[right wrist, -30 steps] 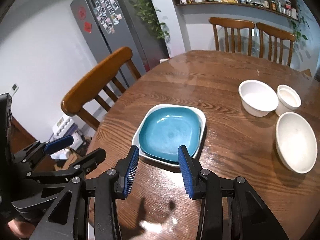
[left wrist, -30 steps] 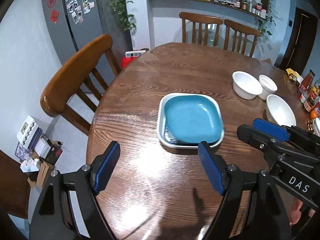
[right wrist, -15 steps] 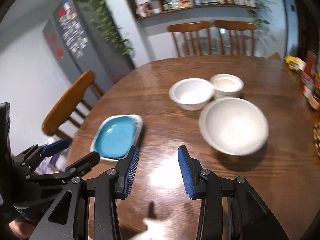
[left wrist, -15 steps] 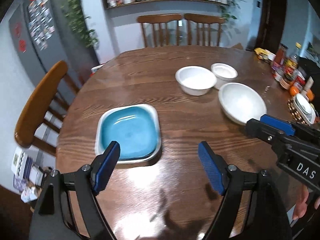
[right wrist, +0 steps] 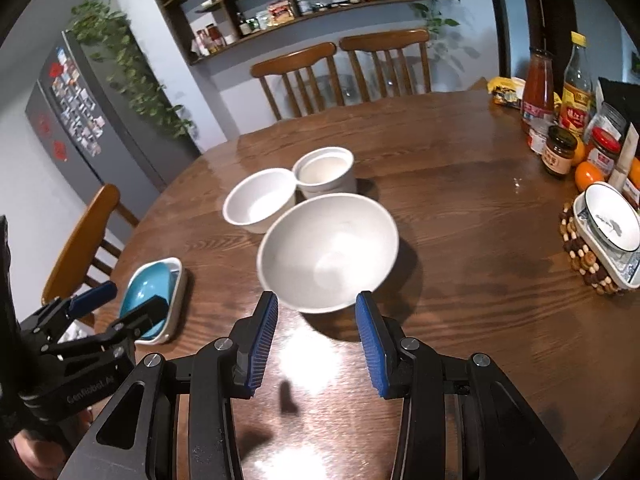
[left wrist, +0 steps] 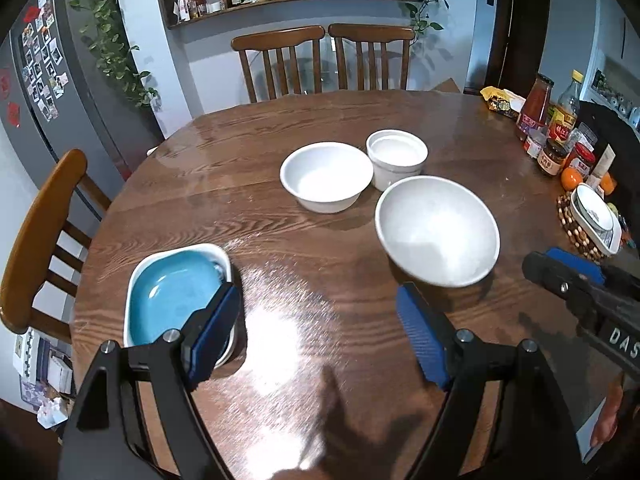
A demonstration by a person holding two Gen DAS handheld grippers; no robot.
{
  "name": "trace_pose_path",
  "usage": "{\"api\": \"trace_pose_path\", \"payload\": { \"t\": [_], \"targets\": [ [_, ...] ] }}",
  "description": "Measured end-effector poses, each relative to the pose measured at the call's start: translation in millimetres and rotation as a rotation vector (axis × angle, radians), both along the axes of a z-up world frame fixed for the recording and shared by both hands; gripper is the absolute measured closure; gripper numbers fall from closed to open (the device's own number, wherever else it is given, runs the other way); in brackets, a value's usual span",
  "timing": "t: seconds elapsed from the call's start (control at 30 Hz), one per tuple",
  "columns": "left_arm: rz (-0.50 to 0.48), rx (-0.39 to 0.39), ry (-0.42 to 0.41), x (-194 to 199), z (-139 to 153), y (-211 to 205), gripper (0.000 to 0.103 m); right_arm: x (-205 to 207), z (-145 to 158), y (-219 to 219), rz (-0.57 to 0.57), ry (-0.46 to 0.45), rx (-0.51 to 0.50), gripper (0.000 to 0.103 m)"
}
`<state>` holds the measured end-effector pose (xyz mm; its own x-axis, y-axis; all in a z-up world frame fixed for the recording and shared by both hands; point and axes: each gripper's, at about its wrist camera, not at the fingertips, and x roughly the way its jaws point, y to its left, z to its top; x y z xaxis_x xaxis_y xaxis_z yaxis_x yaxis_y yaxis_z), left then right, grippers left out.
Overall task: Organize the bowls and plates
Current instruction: 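Move the left gripper back toward the large white bowl, then grasp the rim of the large white bowl with the left gripper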
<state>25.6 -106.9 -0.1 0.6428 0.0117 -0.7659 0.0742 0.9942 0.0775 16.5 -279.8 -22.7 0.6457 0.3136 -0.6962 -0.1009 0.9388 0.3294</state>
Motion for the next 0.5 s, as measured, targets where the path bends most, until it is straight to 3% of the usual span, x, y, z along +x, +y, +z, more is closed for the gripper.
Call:
{"api": "trace_pose_path", "payload": {
  "t": [0.5],
  "targets": [
    [0.018, -0.057, 0.127, 59, -44, -26, 0.023, 44, -34, -34, -0.047, 0.090, -0.018, 0.062]
  ]
}}
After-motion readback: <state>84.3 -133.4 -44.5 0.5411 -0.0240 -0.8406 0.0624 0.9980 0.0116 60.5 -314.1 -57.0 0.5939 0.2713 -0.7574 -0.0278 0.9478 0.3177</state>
